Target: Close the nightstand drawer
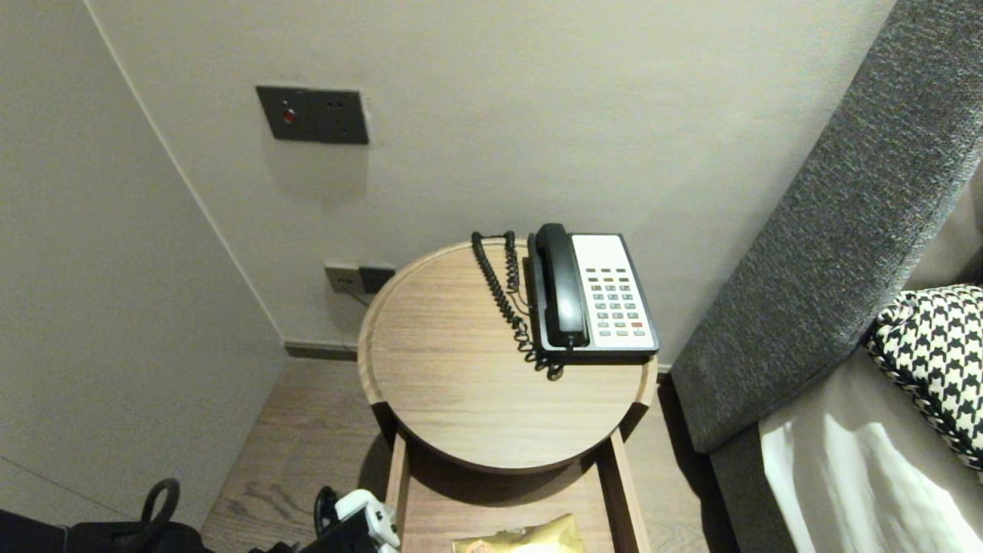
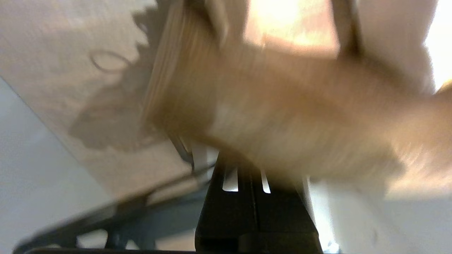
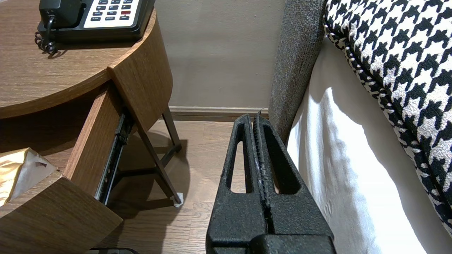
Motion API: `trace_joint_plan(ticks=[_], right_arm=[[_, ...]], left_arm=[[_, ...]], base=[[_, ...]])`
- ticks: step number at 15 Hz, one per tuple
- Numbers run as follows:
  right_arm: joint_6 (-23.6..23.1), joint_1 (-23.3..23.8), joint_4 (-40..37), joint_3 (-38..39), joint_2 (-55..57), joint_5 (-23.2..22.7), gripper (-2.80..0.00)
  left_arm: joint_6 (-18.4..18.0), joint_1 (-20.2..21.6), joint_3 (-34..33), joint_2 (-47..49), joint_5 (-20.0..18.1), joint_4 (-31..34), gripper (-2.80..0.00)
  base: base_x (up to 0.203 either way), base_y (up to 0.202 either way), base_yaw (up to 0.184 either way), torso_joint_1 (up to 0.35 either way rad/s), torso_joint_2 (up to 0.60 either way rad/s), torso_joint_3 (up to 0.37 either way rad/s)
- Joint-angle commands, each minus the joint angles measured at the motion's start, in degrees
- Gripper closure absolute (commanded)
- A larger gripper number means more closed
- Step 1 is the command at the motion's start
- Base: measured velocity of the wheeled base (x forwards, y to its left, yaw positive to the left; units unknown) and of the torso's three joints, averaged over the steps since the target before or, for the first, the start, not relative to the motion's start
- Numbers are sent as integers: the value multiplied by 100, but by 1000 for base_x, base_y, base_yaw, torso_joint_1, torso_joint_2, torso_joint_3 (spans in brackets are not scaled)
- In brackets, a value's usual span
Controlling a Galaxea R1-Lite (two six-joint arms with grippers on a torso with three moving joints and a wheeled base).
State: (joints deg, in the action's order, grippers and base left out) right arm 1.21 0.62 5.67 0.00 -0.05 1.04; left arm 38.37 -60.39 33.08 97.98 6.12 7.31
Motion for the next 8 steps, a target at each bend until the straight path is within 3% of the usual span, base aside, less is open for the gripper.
trace_joint_plan(ticks=[1,2,8], right_arm=[[2,-1,4,229,-4,1,0],[2,-1,4,229,-4,1,0],[2,-1,4,229,-4,1,0]], left_arm=[[-13,-25,88,303,157,-125,0],[-59,-25,187,375,437,-177,0],[-76,14,625,537,1119,-433,0]], base=[[0,0,0,0,0,0],[0,0,0,0,0,0],[0,0,0,0,0,0]])
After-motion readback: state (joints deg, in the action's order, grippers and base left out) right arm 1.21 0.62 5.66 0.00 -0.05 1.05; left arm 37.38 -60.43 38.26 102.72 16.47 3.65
